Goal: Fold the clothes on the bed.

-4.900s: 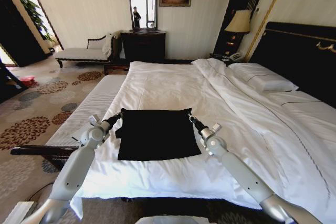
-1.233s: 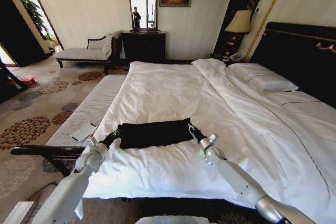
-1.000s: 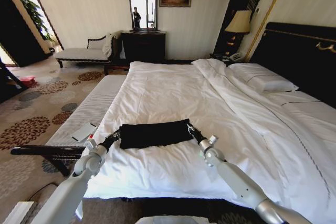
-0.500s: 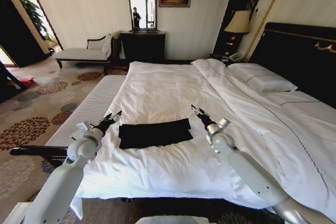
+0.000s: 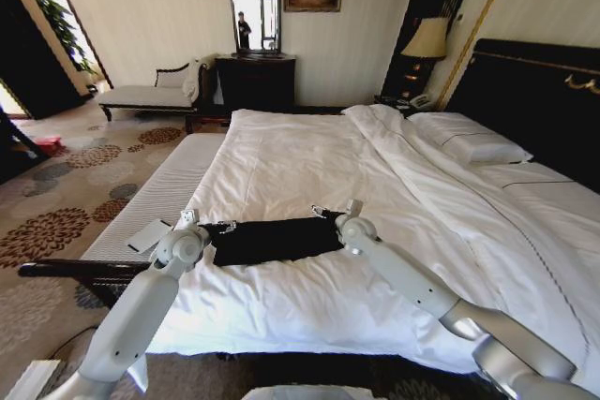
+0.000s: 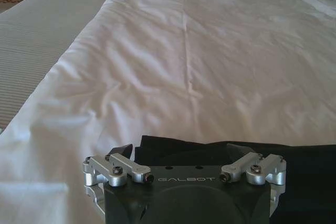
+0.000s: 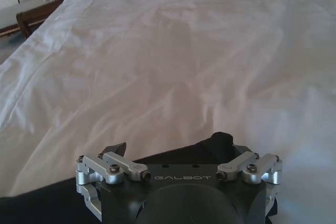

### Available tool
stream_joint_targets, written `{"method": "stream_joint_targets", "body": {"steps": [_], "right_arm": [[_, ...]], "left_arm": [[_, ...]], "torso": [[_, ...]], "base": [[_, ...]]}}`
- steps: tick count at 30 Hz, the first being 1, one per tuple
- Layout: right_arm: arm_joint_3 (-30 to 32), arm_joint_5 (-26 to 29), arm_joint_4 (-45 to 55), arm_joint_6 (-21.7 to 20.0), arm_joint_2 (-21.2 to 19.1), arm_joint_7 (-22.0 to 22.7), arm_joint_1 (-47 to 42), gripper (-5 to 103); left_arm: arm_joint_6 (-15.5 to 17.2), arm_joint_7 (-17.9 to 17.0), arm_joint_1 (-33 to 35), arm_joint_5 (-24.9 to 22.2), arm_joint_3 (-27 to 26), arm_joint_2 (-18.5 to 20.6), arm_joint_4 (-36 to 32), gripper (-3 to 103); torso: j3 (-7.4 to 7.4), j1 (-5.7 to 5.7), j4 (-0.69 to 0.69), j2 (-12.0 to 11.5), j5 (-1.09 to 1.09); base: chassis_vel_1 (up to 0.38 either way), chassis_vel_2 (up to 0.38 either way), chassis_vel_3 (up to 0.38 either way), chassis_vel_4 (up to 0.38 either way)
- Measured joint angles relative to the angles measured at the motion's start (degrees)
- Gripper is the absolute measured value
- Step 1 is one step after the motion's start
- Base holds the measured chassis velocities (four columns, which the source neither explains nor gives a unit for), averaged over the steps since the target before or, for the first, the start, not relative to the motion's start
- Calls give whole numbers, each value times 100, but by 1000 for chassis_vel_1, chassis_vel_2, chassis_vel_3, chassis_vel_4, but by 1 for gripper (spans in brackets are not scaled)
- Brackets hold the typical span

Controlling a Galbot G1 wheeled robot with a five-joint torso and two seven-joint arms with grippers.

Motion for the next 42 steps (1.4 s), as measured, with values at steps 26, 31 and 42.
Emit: {"method": "stream_joint_targets", "body": {"steps": [26, 31, 42], "right_arm": [[212, 621, 1393, -335, -532, 774, -138, 100], [-21, 325, 765, -328, -202, 567, -18, 100], [-162, 295, 903, -347, -363, 696, -157, 100]], "left_arm": [[-48, -472, -457, -1217, 340, 628, -287, 100], [-50, -467, -903, -1069, 740, 157, 401, 100], [-54, -591, -313, -1383, 803, 648, -54, 100]], "torso": [[0, 0, 0, 1, -1], [0, 0, -3, 1, 0], [-1, -3, 0, 1, 0]], "base": [[0, 0, 0, 0], [0, 0, 0, 0], [0, 0, 0, 0]]}}
